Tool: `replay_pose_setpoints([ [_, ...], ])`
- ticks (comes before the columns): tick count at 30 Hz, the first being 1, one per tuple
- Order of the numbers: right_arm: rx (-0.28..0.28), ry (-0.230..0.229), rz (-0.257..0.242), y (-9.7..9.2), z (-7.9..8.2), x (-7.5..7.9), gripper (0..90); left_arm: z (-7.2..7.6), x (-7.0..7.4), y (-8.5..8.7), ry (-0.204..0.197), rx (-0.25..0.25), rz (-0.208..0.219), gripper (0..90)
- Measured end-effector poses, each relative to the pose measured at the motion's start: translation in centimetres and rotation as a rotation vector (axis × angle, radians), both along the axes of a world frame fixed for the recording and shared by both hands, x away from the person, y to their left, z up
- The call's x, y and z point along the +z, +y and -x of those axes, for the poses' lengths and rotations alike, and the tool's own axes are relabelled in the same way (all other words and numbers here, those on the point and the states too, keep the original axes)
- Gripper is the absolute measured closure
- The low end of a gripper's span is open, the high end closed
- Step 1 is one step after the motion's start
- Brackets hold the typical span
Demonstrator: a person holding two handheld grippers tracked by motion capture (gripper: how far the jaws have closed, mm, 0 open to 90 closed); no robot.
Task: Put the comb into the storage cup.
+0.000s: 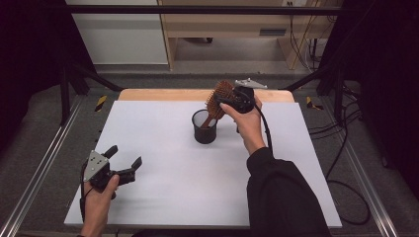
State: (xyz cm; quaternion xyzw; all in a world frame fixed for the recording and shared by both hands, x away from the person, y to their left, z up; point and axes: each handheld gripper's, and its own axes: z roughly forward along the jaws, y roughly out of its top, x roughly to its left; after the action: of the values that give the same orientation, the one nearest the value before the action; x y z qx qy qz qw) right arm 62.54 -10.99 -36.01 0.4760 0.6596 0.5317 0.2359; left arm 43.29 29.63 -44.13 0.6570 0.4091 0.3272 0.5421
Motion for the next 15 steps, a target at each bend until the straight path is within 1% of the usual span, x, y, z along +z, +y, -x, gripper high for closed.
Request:
replay_pose_setpoints([
  [3, -0.016, -0.010, 0.014, 0.03, 0.09, 0.11, 12.9, -0.01, -0.01, -0.02, 0.001, -0.001, 0.000, 2.5],
  [6, -0.024, -0.016, 0.016, 0.02, 0.15, 0.21, 12.5, -0.01, -0.01, -0.02, 0.001, -0.001, 0.000, 2.5],
  [10, -0.030, -0.014, 0.018, 0.05, 0.20, 0.26, 11.5, -0.02, -0.02, -0.04, 0.001, -0.002, -0.001, 2.5],
  [13, -0.040, -0.013, 0.022, 0.12, 0.24, 0.29, 8.3, -0.02, -0.02, -0.07, 0.000, -0.002, -0.002, 2.5],
  [15, -0.045, 0.003, 0.018, 0.12, 0.28, 0.28, 7.1, -0.02, -0.02, -0.07, 0.001, -0.002, -0.001, 2.5],
])
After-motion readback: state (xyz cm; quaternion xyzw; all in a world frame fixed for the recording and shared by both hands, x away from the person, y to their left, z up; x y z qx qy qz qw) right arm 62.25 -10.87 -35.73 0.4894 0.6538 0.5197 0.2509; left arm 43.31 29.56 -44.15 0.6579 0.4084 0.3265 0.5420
